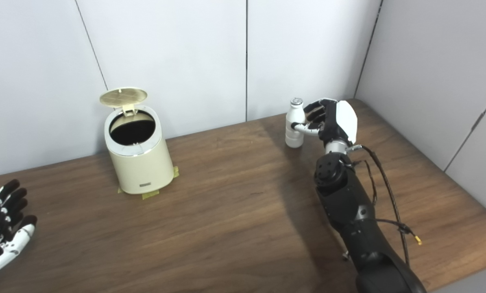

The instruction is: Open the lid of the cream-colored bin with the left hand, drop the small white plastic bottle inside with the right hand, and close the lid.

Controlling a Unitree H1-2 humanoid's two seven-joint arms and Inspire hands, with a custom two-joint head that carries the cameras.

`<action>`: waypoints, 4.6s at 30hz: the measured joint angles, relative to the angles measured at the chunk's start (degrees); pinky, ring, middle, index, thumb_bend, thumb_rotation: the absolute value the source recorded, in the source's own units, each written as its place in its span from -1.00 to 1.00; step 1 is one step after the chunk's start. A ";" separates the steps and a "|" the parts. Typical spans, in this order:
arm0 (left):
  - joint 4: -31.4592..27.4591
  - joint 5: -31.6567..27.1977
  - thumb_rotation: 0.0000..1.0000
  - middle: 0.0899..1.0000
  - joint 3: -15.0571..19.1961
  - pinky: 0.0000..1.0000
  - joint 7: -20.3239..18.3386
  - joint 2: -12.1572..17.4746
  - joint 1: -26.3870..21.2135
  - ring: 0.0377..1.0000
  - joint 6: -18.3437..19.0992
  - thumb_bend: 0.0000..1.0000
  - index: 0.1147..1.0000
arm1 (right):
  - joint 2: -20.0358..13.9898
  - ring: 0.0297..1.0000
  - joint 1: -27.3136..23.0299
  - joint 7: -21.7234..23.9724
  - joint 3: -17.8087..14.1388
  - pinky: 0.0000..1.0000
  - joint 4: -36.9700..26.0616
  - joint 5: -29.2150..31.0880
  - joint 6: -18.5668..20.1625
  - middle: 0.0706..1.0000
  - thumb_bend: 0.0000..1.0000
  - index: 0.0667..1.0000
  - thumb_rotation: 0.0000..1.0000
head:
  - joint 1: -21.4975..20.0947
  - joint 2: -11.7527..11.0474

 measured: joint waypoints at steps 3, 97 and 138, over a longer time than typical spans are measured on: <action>0.00 0.15 -1.00 0.90 -0.04 1.00 0.01 0.08 0.00 0.92 0.00 -0.62 1.00 | -0.02 -0.09 0.00 0.06 0.01 0.29 -0.07 0.00 0.98 -0.13 0.04 -0.09 -1.00 | 0.00 0.00; 0.00 -1.15 -0.92 0.88 -1.74 1.00 0.90 2.54 -1.13 0.91 0.00 -0.62 1.00 | -4.02 0.91 -0.87 28.80 1.94 0.70 -8.66 -13.06 10.77 0.99 1.00 1.00 -0.62 | 0.00 1.14; -2.56 -5.75 -1.00 0.90 -2.74 1.00 4.81 5.62 -1.00 0.94 0.00 -0.64 1.00 | -0.33 -0.16 -8.71 4.83 4.49 -0.11 9.26 -4.78 5.35 -0.05 0.04 -0.12 -1.00 | 1.32 1.32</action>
